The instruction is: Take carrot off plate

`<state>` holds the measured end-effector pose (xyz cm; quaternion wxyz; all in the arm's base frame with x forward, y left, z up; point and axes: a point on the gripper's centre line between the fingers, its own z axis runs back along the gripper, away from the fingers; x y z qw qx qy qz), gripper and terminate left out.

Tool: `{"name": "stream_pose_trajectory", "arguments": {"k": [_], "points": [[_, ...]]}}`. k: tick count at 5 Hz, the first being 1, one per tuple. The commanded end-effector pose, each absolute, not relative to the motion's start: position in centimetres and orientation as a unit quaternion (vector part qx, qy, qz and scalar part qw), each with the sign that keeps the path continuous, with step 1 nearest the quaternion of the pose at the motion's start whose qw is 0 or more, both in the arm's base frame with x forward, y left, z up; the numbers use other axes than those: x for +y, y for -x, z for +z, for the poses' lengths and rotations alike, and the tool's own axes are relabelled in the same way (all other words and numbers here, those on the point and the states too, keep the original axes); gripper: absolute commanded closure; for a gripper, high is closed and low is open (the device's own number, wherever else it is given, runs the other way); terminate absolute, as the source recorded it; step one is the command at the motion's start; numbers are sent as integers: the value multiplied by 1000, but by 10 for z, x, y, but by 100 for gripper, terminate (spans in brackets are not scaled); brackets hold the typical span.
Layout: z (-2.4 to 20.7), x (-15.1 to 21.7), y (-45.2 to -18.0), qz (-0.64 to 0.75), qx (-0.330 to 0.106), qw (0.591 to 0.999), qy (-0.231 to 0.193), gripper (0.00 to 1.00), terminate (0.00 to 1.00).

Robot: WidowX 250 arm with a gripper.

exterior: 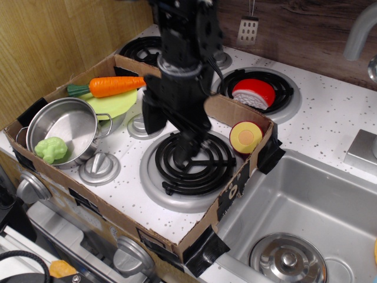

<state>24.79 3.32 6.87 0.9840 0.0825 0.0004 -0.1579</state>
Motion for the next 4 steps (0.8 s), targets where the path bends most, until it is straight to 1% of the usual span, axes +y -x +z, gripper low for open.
{"name": "stream_pose_trajectory", "arguments": {"k": [1, 2, 3, 4], "points": [[107, 87, -276, -257, -33, 953, -158, 0, 0], [117, 114, -288, -284, -41, 939, -190, 0, 0], [121, 138, -305, -313, -41, 929, -191, 0, 0], [118, 154, -318, -336, -43, 924, -177, 0, 0]]}}
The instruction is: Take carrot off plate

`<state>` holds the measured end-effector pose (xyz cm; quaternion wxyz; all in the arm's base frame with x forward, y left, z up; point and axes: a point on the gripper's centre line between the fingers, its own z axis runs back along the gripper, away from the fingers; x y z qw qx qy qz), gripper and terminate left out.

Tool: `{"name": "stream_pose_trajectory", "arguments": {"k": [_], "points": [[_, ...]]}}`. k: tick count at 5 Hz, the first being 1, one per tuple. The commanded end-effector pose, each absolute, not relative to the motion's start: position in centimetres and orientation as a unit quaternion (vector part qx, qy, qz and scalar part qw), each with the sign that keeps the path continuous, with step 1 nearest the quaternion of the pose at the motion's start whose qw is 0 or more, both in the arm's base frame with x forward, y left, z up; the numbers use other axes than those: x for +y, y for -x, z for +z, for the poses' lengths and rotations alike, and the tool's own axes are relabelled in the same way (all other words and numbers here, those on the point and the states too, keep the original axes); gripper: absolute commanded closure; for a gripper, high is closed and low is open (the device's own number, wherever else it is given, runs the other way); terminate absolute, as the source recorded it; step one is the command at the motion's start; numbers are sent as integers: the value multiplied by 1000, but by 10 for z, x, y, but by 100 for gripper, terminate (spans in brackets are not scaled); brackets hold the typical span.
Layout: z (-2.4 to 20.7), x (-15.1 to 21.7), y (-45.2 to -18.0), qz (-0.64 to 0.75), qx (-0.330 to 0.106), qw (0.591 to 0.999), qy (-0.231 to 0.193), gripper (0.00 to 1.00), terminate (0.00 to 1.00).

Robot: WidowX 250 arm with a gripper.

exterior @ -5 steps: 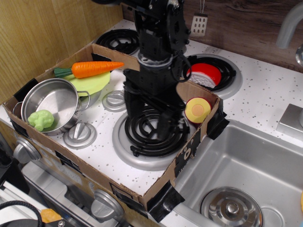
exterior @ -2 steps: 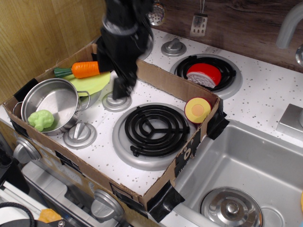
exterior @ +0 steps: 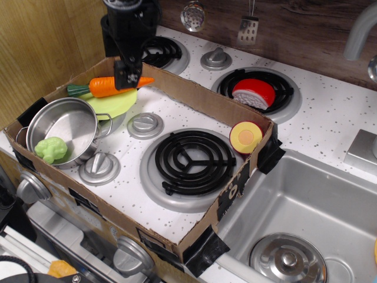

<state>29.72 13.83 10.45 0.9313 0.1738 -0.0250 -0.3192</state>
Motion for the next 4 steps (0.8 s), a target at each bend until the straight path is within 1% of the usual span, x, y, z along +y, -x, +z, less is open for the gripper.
{"name": "stream_pose_trajectory", "arguments": {"k": [1, 2, 3, 4], "points": [[101, 173, -327, -349, -46, 926, -136, 0, 0], [89, 181, -327, -357, -44, 926, -114, 0, 0], [76, 191, -331, -362, -47, 925, -108, 0, 0], [71, 198, -335, -366, -45, 924, -101, 0, 0]]}}
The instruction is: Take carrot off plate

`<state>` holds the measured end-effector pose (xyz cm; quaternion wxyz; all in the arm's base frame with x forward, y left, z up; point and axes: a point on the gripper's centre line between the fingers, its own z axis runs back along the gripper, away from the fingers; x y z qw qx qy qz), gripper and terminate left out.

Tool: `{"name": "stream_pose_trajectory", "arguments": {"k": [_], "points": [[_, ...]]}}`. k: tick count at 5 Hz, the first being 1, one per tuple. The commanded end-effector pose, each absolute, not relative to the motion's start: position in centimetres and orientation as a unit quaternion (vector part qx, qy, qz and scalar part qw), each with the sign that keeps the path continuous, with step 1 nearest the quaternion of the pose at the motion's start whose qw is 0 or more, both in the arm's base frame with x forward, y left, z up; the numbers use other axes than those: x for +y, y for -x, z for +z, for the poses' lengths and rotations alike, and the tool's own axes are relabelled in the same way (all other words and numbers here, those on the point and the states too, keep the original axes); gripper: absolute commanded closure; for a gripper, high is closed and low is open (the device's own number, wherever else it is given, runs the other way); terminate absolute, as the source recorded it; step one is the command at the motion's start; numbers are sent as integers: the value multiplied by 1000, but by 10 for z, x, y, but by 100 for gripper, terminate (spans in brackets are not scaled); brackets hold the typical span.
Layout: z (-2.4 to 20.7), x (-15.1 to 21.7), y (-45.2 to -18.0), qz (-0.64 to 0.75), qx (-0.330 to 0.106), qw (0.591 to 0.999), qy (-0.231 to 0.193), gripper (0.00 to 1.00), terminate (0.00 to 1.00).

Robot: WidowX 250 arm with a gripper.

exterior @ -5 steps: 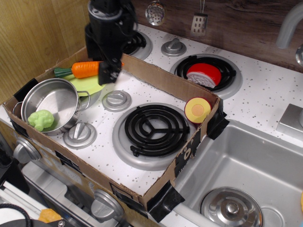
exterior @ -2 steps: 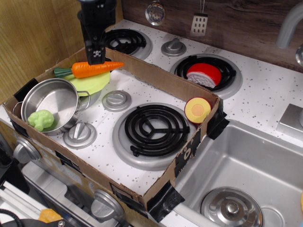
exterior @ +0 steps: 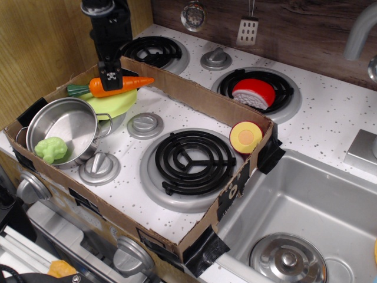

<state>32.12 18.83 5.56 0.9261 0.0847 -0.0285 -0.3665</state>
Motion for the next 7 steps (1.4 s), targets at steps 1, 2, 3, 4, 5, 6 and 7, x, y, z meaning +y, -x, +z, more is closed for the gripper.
{"name": "stream_pose_trajectory", "arguments": {"k": [1, 2, 3, 4, 5, 6, 7], "points": [[63, 202, -338, -371, -54, 922, -99, 0, 0], [56, 204, -335, -370, -66, 922, -90, 0, 0], [50, 204, -332, -368, -72, 923, -84, 0, 0], [51, 204, -333, -367, -72, 924, -80, 100, 0], [48, 203, -334, -361, -67, 928, -69, 100, 0], [46, 202, -331, -362, -64, 928, -62, 100, 0], [72, 195, -334, -367, -42, 925, -93, 100, 0]]}}
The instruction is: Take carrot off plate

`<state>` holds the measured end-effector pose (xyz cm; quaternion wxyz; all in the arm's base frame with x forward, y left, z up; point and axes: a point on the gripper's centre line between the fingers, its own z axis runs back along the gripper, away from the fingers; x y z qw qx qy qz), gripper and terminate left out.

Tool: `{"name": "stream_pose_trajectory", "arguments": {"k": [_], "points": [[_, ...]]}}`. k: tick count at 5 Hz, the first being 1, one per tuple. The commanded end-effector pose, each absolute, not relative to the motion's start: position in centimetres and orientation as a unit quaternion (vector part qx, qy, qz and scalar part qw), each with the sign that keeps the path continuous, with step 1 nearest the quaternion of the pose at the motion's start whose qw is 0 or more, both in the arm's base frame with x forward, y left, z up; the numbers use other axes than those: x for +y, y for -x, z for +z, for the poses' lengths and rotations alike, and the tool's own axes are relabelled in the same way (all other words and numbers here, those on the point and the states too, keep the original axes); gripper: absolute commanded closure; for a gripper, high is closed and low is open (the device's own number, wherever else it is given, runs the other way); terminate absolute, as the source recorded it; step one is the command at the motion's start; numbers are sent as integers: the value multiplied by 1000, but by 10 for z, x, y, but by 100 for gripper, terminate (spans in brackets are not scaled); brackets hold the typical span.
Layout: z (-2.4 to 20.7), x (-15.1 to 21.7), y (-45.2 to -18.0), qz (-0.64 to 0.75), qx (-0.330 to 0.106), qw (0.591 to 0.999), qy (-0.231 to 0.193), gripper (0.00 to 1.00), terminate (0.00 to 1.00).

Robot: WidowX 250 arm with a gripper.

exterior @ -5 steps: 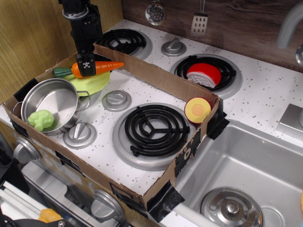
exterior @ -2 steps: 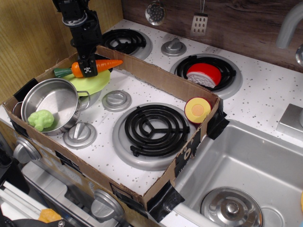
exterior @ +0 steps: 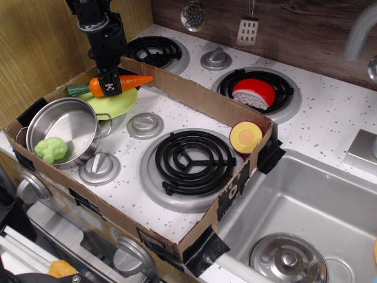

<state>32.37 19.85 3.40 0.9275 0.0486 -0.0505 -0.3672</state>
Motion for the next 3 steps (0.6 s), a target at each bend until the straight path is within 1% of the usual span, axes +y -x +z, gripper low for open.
{"name": "stream_pose_trajectory", "arguments": {"k": [1, 2, 3], "points": [[101, 183, -338, -382, -10, 914, -136, 100, 0], [123, 166, -331, -378, 7, 908, -180, 100, 0], [140, 146, -320, -353, 28, 913, -202, 100, 0]]}}
